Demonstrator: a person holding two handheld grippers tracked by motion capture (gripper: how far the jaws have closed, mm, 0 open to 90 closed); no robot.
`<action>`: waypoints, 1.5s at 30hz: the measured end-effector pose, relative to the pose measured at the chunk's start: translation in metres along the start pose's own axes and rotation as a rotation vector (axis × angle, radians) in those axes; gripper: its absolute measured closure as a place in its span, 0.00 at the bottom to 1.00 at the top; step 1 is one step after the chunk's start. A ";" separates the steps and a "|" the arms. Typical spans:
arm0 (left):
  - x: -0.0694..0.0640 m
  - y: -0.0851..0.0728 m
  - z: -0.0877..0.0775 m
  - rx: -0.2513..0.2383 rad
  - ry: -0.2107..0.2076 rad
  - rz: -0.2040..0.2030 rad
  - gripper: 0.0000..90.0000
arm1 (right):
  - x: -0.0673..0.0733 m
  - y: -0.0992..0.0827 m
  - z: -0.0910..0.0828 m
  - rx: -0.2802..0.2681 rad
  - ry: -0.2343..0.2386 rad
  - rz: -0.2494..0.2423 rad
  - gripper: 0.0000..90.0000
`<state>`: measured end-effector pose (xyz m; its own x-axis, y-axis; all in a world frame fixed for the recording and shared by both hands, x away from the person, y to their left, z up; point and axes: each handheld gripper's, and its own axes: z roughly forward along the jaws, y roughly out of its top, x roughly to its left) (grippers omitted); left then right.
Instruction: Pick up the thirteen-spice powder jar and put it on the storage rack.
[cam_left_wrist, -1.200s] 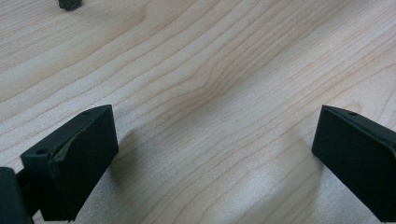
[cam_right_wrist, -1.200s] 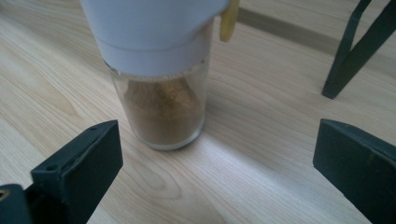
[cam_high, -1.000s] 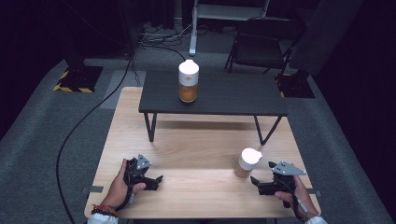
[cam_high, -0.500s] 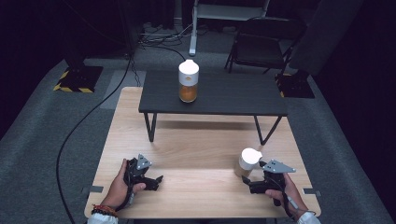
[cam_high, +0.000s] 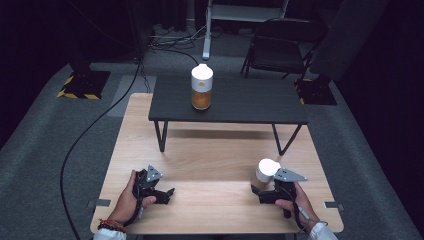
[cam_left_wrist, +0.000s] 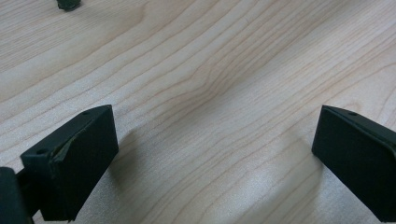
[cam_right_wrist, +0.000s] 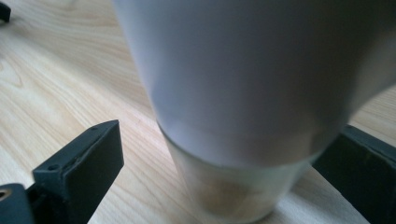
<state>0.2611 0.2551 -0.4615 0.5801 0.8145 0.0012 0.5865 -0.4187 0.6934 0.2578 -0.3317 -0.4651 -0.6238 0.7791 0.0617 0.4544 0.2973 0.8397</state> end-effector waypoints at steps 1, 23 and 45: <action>0.000 0.000 0.000 0.000 0.000 0.000 0.00 | 0.000 0.000 0.001 -0.004 -0.001 0.007 0.02; 0.000 0.000 0.000 0.000 0.000 0.000 0.00 | 0.014 0.000 0.005 -0.036 -0.079 0.020 0.32; 0.000 0.000 0.000 0.000 0.000 0.000 0.00 | 0.027 0.011 -0.015 -0.073 -0.115 -0.029 0.33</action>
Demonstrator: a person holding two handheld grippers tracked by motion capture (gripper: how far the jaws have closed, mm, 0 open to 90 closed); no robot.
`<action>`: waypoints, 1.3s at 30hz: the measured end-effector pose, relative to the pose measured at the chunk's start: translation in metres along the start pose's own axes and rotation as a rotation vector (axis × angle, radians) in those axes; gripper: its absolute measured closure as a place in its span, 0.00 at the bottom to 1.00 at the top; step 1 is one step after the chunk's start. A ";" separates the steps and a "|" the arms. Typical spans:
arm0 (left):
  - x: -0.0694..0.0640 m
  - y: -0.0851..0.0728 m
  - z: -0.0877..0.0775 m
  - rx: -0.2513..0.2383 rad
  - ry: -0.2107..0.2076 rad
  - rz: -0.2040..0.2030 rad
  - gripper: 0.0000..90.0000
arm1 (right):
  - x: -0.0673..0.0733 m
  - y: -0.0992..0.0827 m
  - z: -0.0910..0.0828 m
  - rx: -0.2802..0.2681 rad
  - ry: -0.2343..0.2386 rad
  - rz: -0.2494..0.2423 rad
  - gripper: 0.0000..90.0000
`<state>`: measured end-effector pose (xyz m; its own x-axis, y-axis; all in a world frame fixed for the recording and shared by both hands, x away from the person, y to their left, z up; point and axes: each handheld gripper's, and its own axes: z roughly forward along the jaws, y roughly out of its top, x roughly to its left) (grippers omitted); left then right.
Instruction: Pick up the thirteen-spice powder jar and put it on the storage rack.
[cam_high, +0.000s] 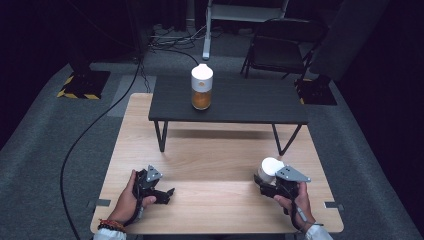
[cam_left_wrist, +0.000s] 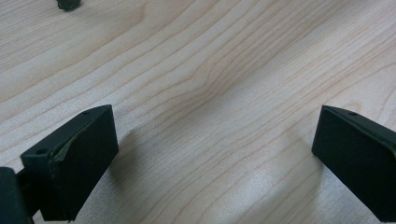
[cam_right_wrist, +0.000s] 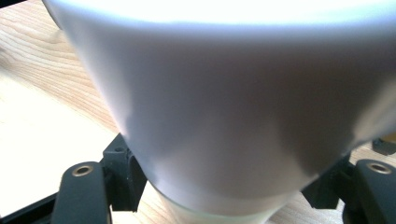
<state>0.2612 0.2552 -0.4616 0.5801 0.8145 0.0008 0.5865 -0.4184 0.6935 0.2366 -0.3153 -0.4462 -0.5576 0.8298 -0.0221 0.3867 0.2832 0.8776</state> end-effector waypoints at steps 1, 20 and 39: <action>0.000 0.000 0.000 0.000 0.000 0.000 0.00 | 0.002 0.001 -0.001 0.000 -0.005 0.000 0.33; 0.000 0.000 0.000 0.000 0.000 0.001 0.00 | 0.013 0.037 -0.021 -0.007 -0.013 -0.012 0.33; 0.000 0.000 0.000 0.000 0.001 -0.002 0.00 | 0.013 0.094 -0.045 -0.035 -0.056 -0.020 0.33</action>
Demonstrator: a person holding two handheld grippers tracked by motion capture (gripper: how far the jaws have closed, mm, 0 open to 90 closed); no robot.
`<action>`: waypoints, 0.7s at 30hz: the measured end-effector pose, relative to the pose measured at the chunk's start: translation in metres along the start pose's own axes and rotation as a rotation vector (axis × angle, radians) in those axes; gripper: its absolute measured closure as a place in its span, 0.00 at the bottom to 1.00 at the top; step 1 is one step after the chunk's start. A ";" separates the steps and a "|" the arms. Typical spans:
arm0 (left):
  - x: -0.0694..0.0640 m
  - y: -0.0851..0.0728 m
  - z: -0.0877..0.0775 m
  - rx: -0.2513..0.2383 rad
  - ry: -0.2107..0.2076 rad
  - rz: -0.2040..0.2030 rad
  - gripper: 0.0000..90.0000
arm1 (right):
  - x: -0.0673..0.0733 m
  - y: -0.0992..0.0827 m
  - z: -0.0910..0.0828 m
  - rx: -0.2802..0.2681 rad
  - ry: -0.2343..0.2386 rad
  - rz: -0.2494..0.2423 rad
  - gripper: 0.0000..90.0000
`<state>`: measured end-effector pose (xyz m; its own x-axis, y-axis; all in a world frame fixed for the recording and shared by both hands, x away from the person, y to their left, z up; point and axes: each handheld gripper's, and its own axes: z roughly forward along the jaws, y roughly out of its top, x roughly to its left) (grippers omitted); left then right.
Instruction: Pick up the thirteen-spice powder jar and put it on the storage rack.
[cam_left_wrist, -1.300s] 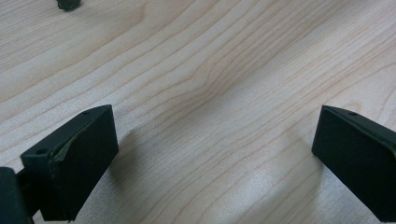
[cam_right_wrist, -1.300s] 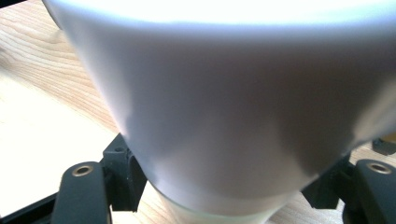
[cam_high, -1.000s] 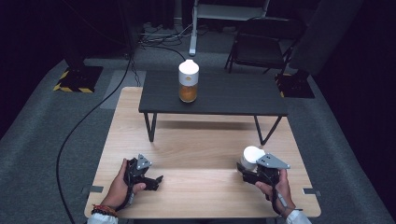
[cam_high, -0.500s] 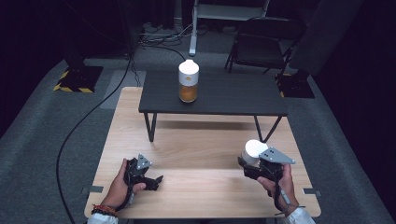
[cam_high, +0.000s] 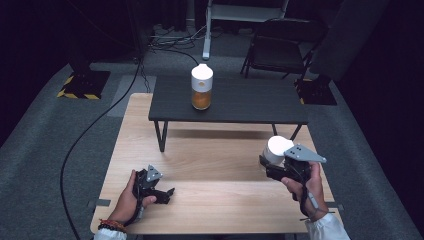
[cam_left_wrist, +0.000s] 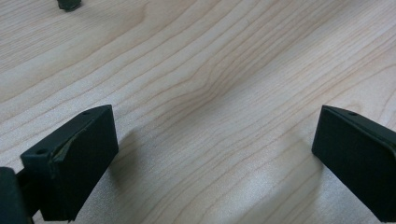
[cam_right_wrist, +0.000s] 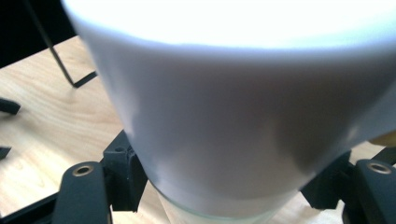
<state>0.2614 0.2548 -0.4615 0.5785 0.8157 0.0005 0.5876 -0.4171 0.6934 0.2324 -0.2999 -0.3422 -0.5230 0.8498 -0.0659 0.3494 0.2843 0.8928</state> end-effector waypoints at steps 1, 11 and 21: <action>0.000 0.000 0.000 0.000 0.000 0.000 0.00 | 0.000 0.003 -0.001 -0.003 -0.005 -0.003 0.33; 0.000 0.000 0.000 0.000 0.000 0.000 0.00 | -0.007 0.028 -0.010 -0.043 -0.027 -0.011 0.33; 0.000 0.000 0.000 0.000 0.000 0.000 0.00 | -0.011 0.057 -0.010 -0.043 -0.050 -0.025 0.33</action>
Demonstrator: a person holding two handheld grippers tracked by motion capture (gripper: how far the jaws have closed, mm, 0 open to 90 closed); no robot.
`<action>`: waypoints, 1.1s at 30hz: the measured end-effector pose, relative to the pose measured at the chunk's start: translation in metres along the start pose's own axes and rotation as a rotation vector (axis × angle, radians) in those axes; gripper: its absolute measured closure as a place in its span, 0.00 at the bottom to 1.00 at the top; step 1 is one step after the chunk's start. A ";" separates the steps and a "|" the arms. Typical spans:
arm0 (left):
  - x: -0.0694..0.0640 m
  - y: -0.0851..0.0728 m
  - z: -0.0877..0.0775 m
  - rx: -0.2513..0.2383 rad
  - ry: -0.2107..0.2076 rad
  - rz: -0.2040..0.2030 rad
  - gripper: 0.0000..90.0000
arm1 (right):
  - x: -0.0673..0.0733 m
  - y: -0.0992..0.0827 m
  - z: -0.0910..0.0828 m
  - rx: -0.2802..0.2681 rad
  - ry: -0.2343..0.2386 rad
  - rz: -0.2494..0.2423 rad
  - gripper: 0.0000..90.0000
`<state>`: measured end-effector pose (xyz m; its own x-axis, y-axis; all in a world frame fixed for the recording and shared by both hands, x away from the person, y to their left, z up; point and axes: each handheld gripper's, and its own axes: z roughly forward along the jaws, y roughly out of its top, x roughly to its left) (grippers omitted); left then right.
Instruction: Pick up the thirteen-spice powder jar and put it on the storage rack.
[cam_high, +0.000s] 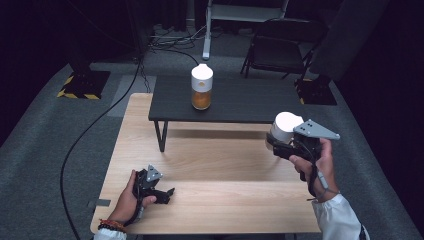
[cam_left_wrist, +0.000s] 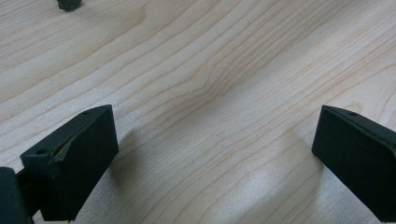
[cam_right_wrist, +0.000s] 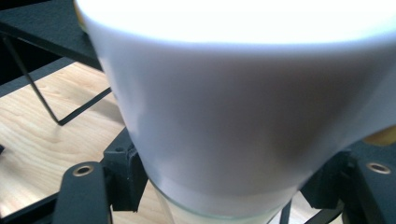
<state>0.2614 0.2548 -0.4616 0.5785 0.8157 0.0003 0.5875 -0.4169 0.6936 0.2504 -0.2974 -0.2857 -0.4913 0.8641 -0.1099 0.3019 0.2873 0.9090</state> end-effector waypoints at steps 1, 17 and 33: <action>0.000 0.000 0.000 0.000 0.000 0.000 0.00 | 0.000 0.003 0.001 0.000 0.000 -0.001 0.33; 0.000 0.000 0.000 0.000 0.001 0.000 0.00 | -0.004 0.041 0.018 -0.026 -0.028 -0.034 0.33; 0.000 0.000 0.000 0.001 0.000 0.000 0.00 | -0.011 0.071 0.041 -0.025 -0.064 -0.005 0.32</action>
<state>0.2614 0.2548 -0.4615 0.5785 0.8157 0.0008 0.5876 -0.4174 0.6932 0.3106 -0.2699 -0.2364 -0.4396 0.8874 -0.1389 0.2786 0.2817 0.9182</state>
